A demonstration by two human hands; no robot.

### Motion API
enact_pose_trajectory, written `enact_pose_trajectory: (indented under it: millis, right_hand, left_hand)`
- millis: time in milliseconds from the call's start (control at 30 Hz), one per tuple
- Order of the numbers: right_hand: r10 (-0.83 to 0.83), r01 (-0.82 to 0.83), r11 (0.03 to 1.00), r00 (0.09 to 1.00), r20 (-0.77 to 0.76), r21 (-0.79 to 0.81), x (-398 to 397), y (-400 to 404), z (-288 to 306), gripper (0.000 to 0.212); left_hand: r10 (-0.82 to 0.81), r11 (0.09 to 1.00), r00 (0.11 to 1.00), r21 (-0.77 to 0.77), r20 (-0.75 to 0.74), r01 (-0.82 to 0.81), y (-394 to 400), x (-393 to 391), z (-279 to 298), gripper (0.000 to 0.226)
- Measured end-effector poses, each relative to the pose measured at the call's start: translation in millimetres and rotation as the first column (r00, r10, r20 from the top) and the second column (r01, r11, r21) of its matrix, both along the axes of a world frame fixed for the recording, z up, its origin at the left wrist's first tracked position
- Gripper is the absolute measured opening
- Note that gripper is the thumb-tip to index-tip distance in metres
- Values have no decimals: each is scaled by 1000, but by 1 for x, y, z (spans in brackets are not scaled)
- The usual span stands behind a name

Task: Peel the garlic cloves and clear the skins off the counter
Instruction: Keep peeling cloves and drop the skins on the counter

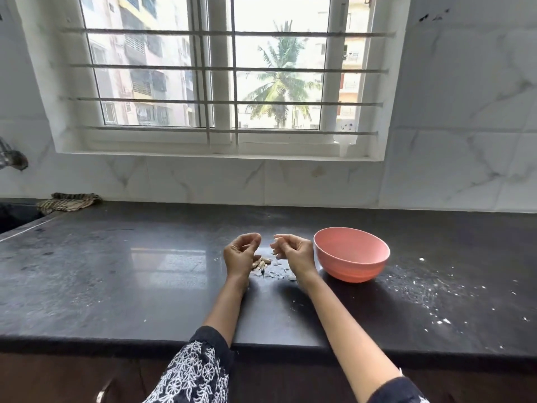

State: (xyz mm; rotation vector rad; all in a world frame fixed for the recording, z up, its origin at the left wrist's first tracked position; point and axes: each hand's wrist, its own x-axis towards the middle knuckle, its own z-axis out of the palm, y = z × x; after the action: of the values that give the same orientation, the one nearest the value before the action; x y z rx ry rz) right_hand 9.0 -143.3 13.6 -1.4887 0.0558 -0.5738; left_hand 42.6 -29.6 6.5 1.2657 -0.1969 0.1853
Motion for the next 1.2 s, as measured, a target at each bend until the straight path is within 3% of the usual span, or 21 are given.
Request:
enact_pose_trajectory:
  millis: [167,333,467,900,1200]
  right_hand:
    - [28,-28,1000,1000,-8,7,-1,2,-1,14]
    - [65,-65,998,998,-9,-21,-2,4,-1,11]
    - [81,-81,996,997,1,-44,-2,4,2,5]
    - [100,-99,993,995,18,-61,-3,3,-1,9]
    - [26,-29,991,999,-27,-130,3,8,-6,17]
  left_hand:
    - [-61,991,995,128,76,51,-2,1,-5,3]
    - [-64,984,991,172,118,43,-3,2,-7,13]
    - [-28,978,986,207,163,-7,-4,5,-5,2]
    - [20,895,949,418,316,-158,-4,5,-10,8]
    - [248,907,936,279,250,-315,-1,9,-13,16]
